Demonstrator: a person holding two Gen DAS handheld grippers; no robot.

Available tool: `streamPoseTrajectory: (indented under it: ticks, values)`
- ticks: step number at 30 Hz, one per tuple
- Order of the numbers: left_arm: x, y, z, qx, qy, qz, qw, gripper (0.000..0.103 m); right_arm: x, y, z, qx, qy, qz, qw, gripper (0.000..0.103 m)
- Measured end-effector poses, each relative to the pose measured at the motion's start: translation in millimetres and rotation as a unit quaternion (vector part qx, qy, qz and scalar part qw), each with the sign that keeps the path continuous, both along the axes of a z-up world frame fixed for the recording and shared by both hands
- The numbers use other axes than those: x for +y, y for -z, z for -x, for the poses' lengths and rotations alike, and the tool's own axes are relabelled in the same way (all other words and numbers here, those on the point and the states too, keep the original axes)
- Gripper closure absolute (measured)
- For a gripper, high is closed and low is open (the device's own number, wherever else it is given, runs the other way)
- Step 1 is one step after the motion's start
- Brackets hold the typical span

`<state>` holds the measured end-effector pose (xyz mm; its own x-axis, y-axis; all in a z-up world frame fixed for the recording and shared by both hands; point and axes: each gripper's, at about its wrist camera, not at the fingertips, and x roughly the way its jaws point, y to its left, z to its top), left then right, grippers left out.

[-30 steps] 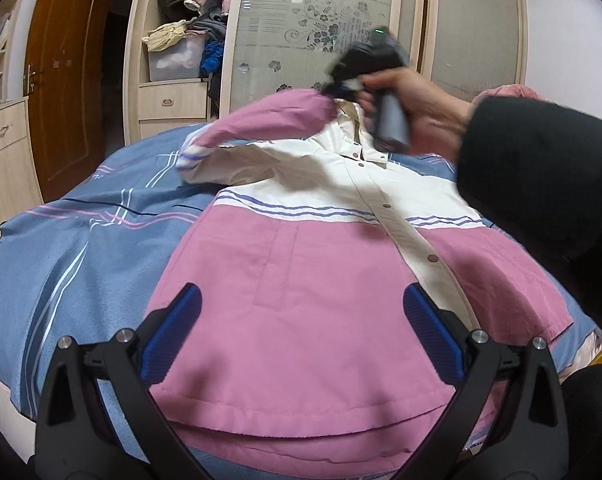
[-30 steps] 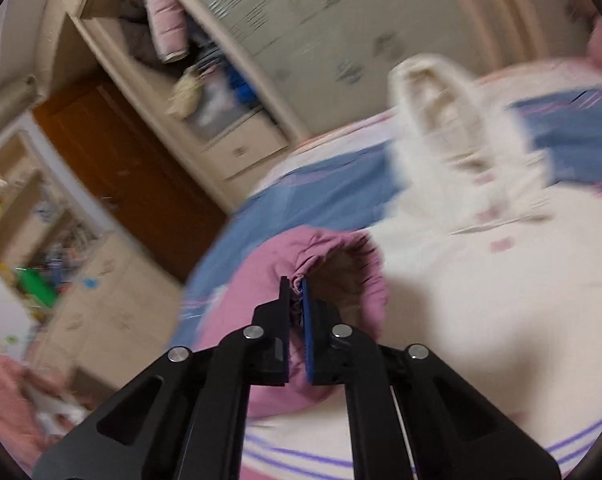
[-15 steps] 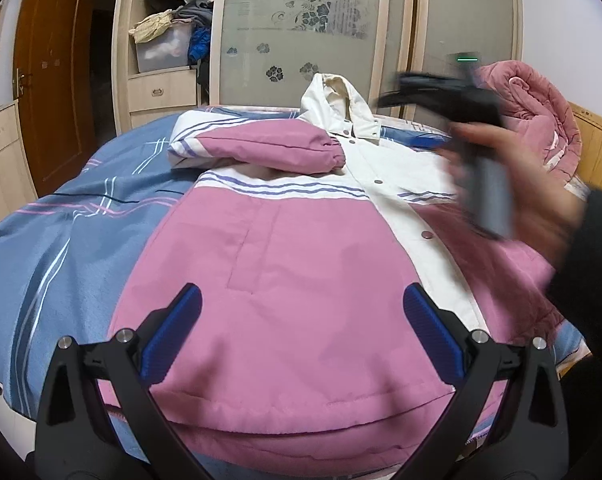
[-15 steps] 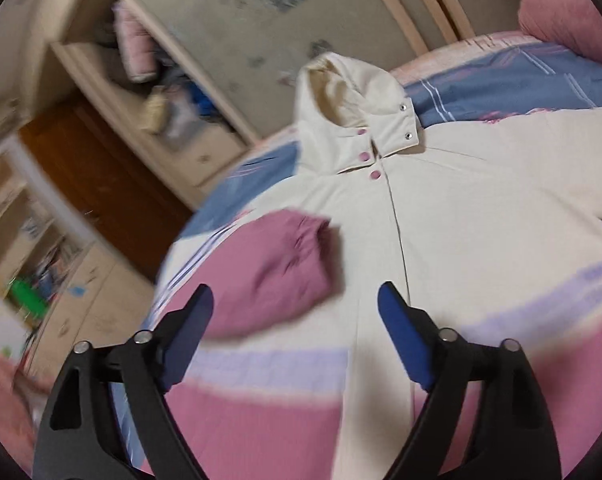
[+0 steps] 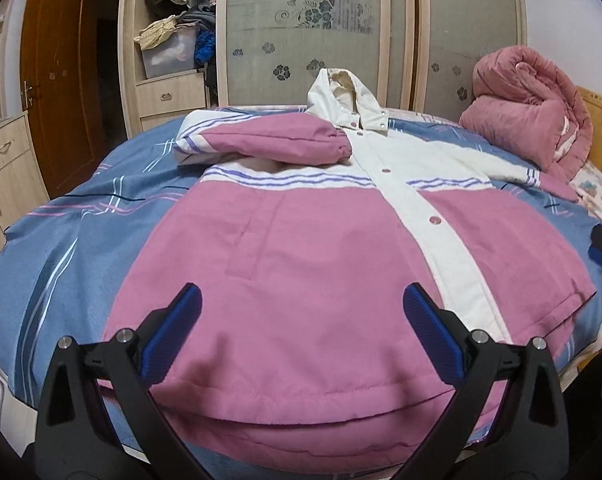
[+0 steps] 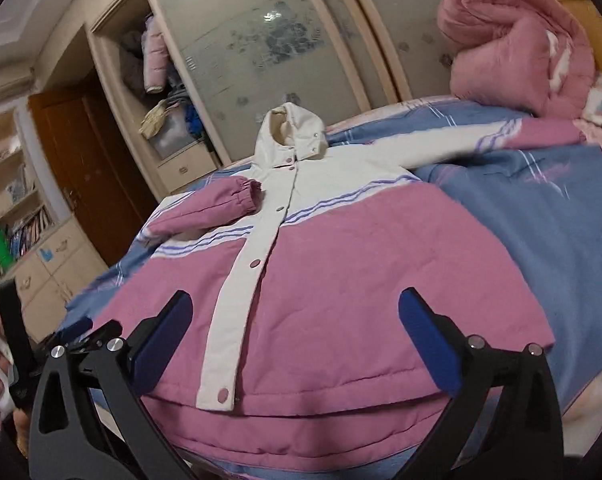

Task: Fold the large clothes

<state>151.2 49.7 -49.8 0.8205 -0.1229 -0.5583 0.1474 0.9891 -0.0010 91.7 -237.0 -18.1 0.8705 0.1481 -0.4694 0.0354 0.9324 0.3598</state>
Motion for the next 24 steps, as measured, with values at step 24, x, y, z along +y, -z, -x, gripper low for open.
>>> streamPoseTrajectory:
  ticks: [24]
  values:
    - [-6, 3, -1, -0.005, -0.003, -0.008, 0.9999, 0.002, 4, 4, 10, -0.006, -0.011, 0.073, 0.997, 0.001]
